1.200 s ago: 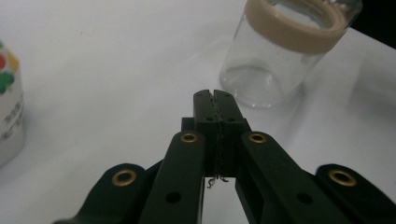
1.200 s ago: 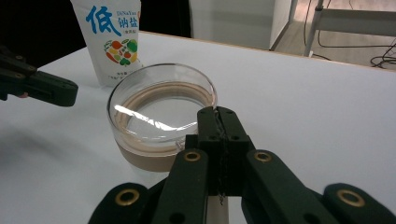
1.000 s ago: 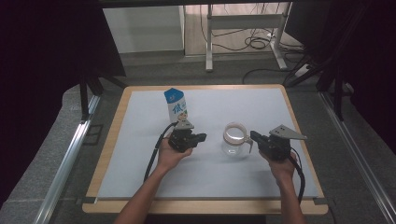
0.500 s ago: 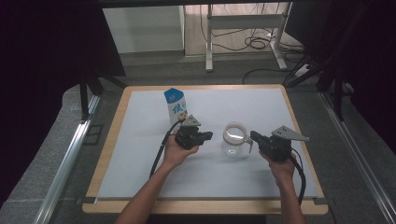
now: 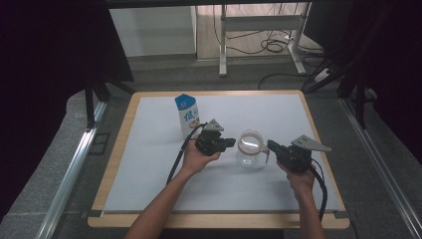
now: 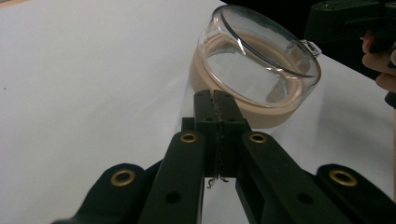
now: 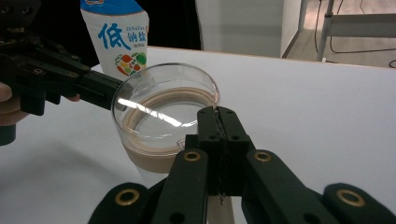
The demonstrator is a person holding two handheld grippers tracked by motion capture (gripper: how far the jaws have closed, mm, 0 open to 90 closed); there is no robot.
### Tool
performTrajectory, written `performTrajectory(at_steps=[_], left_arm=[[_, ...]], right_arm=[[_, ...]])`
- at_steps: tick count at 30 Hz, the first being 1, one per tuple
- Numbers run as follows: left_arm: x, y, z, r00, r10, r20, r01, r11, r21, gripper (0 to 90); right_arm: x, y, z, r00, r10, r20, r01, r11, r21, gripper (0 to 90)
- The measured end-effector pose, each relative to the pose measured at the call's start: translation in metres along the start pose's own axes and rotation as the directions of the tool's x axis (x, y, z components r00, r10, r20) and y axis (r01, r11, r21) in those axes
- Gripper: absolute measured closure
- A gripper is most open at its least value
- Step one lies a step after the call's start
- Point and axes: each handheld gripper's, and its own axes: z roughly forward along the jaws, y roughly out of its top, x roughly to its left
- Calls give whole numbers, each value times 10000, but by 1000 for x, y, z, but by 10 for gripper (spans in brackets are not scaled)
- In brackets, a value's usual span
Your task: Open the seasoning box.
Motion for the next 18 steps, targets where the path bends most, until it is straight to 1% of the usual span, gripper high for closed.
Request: performTrajectory(at_steps=[6,11,13,14,15,18], left_arm=[[-1,1,0,10000,-13,57,13,10000,-16,899],[-3,5,1,9999,38,111,-38,10000,-52,900],[-5,8,1,9998,100,147,-98,9999,-120,899],[-8,13,1,9995,242,188,-239,9996,-147,899],[-9,14,1,9995,265,197,-262,9995,-175,899],[-10,16,2,9992,330,228,-327,9993,-169,900]], right_arm=[[-1,-2,0,10000,29,-68,-30,9999,-106,894],[-2,-4,1,10000,-11,-23,11,10000,9,894],[-1,-5,1,10000,-68,62,67,10000,46,894],[0,-4,1,9999,-105,67,104,9999,62,894],[0,-4,1,9999,-139,62,138,9999,69,894],[0,-4,0,10000,-75,9,75,10000,5,894]])
